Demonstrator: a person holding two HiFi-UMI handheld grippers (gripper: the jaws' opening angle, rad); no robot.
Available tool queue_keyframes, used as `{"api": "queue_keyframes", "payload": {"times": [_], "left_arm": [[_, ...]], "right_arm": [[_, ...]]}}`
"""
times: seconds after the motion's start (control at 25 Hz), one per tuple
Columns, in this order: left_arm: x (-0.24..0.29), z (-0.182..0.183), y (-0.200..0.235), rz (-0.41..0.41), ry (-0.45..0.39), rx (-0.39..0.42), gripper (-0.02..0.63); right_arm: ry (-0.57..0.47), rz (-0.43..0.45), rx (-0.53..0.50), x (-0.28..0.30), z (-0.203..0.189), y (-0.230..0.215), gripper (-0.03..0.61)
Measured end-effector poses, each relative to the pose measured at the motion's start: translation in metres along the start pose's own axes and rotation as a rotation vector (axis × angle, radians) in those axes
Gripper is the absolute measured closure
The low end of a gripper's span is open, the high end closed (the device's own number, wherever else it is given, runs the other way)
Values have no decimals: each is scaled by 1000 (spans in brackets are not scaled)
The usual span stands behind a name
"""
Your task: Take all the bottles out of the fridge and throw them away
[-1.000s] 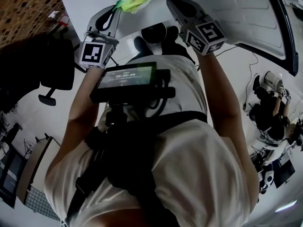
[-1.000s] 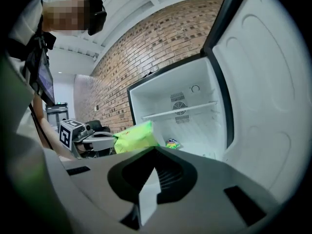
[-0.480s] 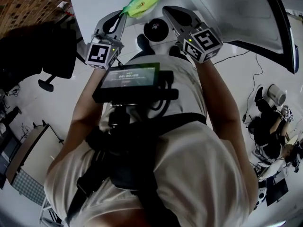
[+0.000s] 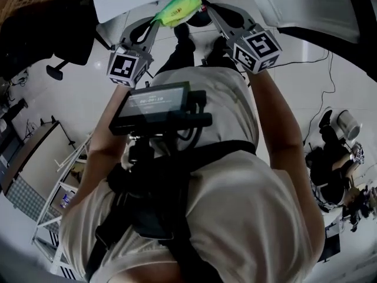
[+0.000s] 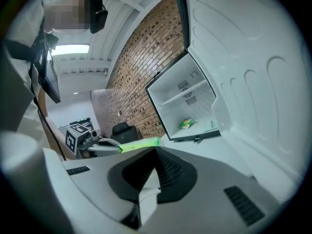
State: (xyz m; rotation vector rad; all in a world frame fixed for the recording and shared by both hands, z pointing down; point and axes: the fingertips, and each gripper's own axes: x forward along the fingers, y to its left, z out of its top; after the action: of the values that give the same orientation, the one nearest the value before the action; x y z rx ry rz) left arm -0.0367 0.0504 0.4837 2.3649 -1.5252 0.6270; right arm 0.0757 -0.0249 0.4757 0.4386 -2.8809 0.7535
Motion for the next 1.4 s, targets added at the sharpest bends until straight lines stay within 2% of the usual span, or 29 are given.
{"api": "queue_keyframes", "payload": {"times": [0.2,0.36,0.56,0.76,0.88,0.96,1.0,1.12,1.4], "left_arm": [[25,-64,-12,5,124,-18,603],[52,-98,-5,24,209,30,603],[76,-132,8,6,306,86,603],[80,-141,19,6,347,125,601],[85,-142,18,0,350,119,578],[88,-142,16,-3,350,101,496],[88,-143,16,-4,352,92,479],[89,-139,16,-1,337,90,472],[85,-107,19,16,242,79,472]], "right_arm": [[67,20,14,-1,-24,15,566],[88,5,12,1,-25,29,566],[86,-44,9,-2,-17,35,566],[73,-99,17,-13,-12,31,566],[78,-123,26,-20,-16,30,566],[71,-132,31,-21,-16,30,566],[69,-134,32,-21,-16,31,566],[66,-130,31,-20,-17,31,566],[64,-114,37,-17,-17,28,566]]}}
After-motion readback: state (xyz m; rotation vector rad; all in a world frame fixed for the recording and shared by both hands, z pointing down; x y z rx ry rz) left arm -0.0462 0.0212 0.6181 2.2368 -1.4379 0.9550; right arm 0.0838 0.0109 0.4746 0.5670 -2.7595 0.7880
